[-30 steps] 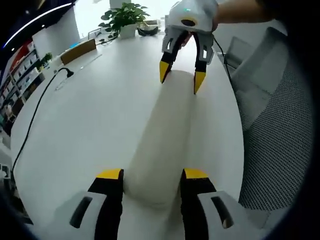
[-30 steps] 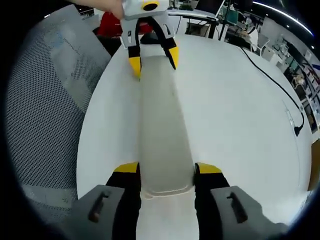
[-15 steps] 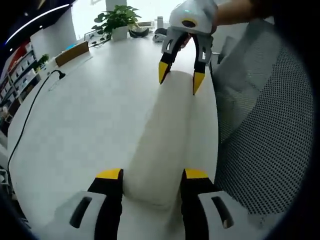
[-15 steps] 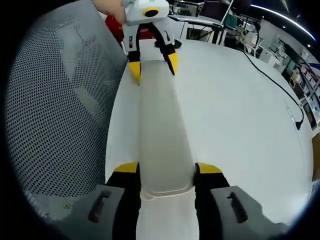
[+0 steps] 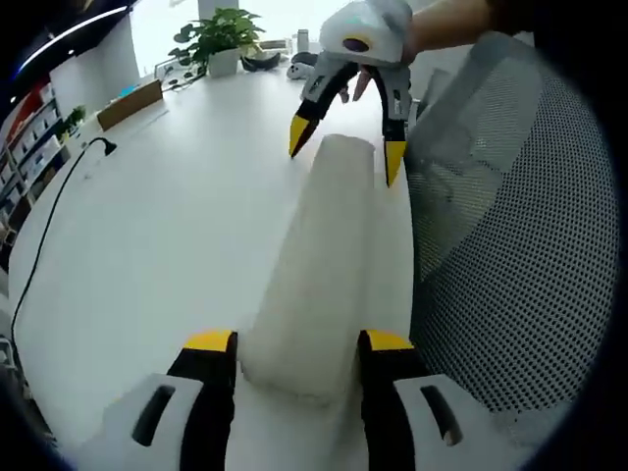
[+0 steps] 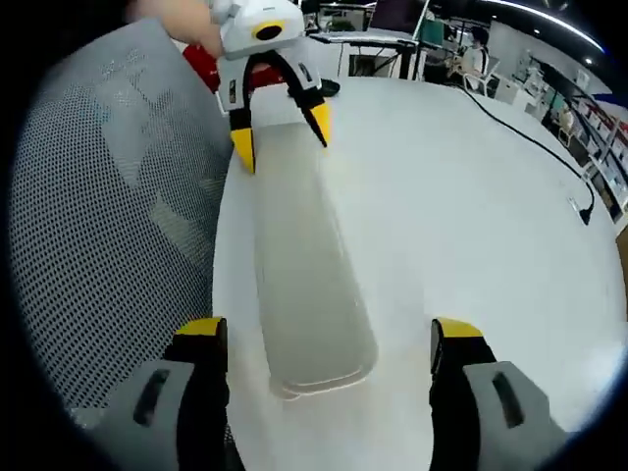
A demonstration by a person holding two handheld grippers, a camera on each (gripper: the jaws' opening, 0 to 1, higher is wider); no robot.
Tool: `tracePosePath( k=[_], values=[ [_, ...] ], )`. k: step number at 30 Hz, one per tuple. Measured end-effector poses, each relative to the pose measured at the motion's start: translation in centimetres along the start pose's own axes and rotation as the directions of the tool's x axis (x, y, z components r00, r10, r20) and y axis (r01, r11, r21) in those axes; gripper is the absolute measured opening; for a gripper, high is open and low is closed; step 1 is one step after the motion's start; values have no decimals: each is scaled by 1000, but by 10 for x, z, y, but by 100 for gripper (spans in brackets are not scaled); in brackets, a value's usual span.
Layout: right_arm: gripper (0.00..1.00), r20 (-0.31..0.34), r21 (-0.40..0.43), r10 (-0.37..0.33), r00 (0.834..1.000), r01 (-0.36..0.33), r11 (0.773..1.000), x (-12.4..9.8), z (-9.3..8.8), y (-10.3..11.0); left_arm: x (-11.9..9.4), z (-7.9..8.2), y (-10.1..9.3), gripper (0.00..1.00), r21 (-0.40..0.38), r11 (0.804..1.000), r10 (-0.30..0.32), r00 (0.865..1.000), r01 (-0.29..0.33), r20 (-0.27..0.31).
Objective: Arrange the utensils inside the cutlery case until each visible utensil rests in its matching compartment.
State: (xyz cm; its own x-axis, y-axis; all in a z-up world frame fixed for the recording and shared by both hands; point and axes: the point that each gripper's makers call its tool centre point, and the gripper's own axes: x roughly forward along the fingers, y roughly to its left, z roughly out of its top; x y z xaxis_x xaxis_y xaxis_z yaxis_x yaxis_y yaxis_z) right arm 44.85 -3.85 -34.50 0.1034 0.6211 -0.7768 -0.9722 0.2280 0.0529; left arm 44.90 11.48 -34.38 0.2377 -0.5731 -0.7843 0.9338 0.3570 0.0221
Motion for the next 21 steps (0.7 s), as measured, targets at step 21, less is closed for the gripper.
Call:
tracePosePath(
  k=[21],
  values=[
    [99,208,462,-462,862,330,823,-127,-2,-26,-159,-31,42,100,-671,675,579,785,-307,223]
  ],
)
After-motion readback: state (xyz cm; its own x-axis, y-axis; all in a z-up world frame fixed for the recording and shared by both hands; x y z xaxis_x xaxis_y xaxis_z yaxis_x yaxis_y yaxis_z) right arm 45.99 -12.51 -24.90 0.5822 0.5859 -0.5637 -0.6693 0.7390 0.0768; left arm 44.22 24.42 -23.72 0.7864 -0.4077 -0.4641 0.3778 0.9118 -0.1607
